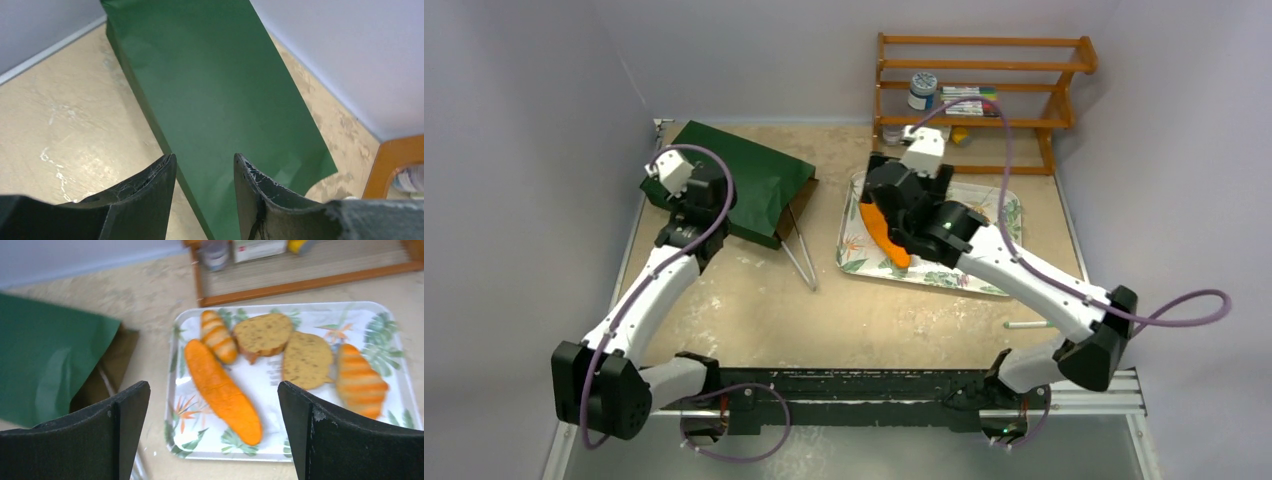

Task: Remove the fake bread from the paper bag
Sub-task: Reset both arms

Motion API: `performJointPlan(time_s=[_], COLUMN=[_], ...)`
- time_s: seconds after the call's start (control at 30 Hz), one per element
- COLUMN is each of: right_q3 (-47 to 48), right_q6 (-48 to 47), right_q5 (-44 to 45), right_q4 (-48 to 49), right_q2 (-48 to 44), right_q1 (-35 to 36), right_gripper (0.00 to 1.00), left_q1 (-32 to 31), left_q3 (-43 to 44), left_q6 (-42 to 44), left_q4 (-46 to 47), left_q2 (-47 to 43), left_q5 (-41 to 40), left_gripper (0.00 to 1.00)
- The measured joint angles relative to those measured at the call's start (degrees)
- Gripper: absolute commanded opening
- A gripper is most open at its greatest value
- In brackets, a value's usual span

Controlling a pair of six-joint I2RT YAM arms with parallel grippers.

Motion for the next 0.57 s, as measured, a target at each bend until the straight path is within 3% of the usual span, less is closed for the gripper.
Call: performJointPlan(time_s=[0.17, 0.33, 0.57], right_q3=[-2.36, -7.02, -7.56], right_q6=[8.22, 17.73, 29.24], right_q5=[5.73, 8.81, 8.94], right_q4=[-8.92, -17.88, -27.43], right_q2=[-8.46, -15.87, -14.34], right_q1=[-3.65, -4.61, -4.57], right_gripper=[1.00, 1.00, 1.00], left_q1=[-4.61, -5.88, -6.56], left_q3=[-0.04, -3.76, -6.08], left_q6=[2.86, 5.84, 9.55], left_q4=[1.75, 2.95, 2.08], left_q2=[1.36, -3.06, -7.87], left_q5=[-1.42, -2.05, -3.30], left_gripper=[0.46, 0.46, 0.46])
